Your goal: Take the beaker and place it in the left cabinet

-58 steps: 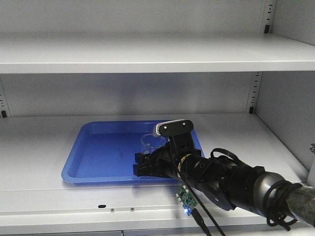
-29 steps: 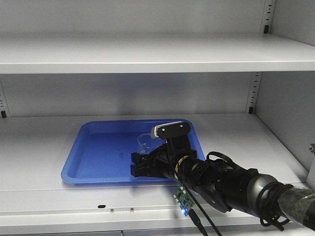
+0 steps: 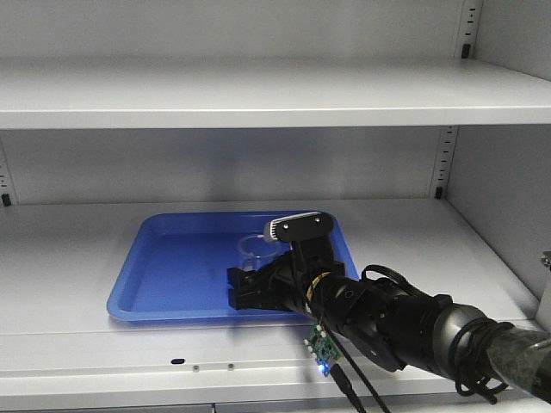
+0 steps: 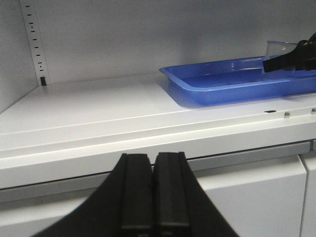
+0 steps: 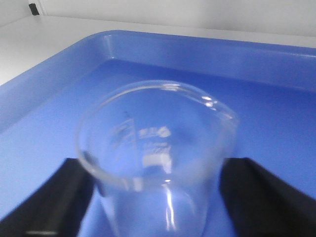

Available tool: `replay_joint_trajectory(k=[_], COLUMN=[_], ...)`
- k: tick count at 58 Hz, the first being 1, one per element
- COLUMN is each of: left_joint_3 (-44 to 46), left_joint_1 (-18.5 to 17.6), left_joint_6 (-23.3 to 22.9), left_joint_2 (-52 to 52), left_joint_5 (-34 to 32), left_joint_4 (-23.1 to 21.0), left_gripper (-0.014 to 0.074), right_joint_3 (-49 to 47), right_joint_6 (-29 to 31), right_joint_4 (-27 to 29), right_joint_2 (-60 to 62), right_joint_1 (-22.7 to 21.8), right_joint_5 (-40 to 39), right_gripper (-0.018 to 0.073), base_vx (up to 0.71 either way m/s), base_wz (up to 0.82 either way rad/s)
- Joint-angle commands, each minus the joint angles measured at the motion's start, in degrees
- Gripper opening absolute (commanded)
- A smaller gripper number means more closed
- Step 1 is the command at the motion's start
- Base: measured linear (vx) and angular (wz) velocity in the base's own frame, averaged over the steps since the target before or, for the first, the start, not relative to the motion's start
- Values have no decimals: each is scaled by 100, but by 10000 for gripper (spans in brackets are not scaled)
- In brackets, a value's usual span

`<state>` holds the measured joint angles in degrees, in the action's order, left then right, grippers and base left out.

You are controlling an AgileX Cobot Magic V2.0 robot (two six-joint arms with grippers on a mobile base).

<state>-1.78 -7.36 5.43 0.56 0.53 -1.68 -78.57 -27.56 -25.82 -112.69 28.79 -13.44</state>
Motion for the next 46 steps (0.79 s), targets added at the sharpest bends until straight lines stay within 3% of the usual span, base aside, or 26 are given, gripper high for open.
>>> replay_joint_trajectory(k=[1, 7, 46], left_joint_3=[-93, -93, -93], left_joint_1=[-6, -6, -6], left_joint_6=[-17, -17, -17], left_joint_2=[101, 101, 101], left_joint_5=[-481, -481, -481], left_joint_4=[-42, -42, -42], left_gripper=[1, 1, 1], right_joint_3=[-145, -145, -145], right_joint_6=[26, 26, 26], right_joint_4=[-10, -10, -10], right_joint_2=[332, 332, 1098], right_joint_1=[-2, -2, -2], right_joint_5=[-239, -239, 336], right_gripper=[698, 722, 657], base_vx=[0, 0, 0], base_wz=[0, 0, 0])
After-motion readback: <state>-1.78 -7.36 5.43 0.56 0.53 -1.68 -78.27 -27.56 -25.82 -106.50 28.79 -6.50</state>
